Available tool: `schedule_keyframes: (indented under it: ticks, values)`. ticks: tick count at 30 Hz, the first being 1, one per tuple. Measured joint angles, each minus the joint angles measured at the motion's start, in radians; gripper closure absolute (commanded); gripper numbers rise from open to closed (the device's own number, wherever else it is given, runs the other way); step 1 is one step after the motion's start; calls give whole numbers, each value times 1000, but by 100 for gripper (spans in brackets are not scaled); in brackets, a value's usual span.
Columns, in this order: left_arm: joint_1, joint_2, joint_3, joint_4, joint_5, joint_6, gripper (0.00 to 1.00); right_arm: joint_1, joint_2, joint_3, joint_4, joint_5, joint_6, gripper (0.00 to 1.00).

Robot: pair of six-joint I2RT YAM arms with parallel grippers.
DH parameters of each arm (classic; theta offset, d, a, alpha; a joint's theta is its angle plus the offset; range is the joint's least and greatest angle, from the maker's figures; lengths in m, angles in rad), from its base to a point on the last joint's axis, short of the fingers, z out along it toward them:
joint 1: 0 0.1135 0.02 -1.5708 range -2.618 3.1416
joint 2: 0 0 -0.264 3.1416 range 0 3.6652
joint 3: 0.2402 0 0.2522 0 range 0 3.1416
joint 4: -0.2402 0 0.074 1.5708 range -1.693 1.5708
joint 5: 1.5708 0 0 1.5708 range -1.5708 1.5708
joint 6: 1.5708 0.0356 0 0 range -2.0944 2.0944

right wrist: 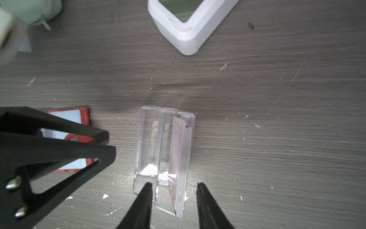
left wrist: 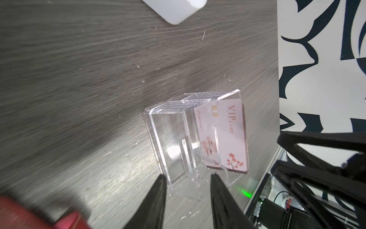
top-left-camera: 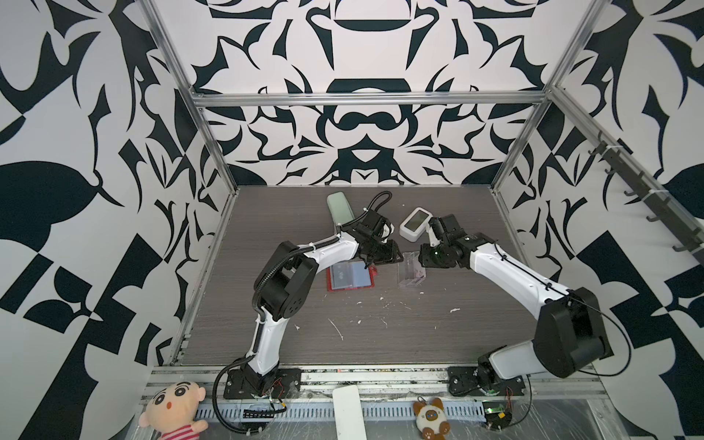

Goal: Insert credit cards into a card holder
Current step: Pick up the credit card from the storage box.

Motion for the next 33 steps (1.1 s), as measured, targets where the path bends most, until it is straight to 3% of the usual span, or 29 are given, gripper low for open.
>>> schedule_keyframes:
  ticks: [15, 33]
  values:
    - [-3, 117, 61, -6, 79, -19, 57, -22, 101, 0, 15, -10, -7, 56]
    - [-3, 150, 83, -16, 91, -60, 61, -32, 187, 1, 34, -29, -22, 56]
